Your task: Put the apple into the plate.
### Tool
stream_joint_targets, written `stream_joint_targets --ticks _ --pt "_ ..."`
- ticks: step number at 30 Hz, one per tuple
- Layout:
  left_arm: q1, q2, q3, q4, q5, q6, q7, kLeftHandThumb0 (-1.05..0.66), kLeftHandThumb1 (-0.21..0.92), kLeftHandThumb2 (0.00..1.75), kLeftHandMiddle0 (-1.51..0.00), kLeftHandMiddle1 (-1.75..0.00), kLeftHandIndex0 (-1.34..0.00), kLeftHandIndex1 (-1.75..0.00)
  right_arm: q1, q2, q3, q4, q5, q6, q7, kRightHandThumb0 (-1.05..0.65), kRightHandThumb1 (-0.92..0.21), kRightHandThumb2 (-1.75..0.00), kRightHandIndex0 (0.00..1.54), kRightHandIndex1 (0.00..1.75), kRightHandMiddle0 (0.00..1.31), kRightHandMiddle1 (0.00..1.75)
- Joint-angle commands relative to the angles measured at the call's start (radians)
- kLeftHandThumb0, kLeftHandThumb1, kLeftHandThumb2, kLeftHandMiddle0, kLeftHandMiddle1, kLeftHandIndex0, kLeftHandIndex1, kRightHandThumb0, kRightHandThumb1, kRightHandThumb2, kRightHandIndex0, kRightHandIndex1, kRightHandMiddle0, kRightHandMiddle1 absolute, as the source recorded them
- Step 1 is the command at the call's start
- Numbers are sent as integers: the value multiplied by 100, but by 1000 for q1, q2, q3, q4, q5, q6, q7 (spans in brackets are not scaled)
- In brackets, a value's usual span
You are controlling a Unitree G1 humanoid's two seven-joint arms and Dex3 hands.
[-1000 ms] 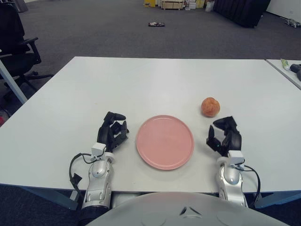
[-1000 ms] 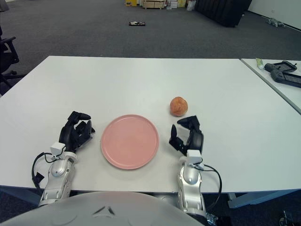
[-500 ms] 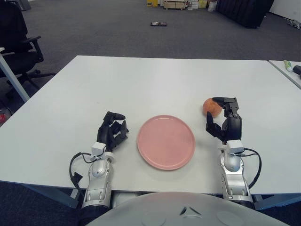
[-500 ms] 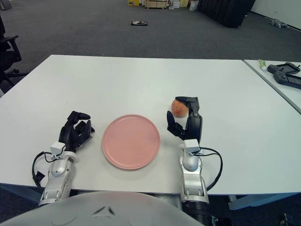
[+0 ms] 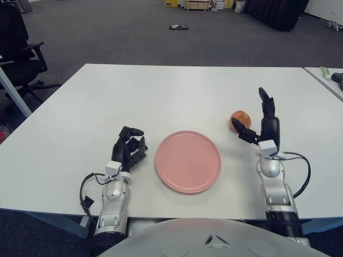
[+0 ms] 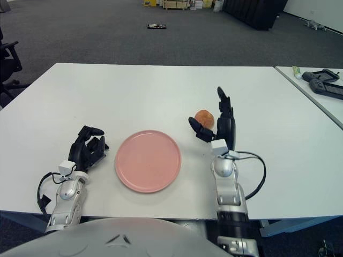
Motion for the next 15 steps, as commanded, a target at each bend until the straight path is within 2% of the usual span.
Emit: stream_joint_targets --ticks 1,6,11,15 --pt "-13 2 -2 -3 5 3 5 -38 71 82 -68 -175 -32 -175 -37 -24 7 30 -25 23 -3 -85 -55 -58 0 0 0 0" --pt "-13 1 -2 -2 11 4 11 -38 71 83 -69 -175 -32 -175 -118 -43 19 92 -58 69 -10 -86 -54 -56 0 0 0 0" --pt "-14 2 -3 -2 12 6 15 -38 71 82 -69 -175 -32 -175 -170 -61 28 142 -83 124 -14 -88 -55 -54 0 0 0 0" --pt "-14 1 -3 -2 13 9 18 -38 72 81 -68 -175 -32 -175 -239 -85 37 221 -103 170 -20 -95 -63 -43 0 0 0 0"
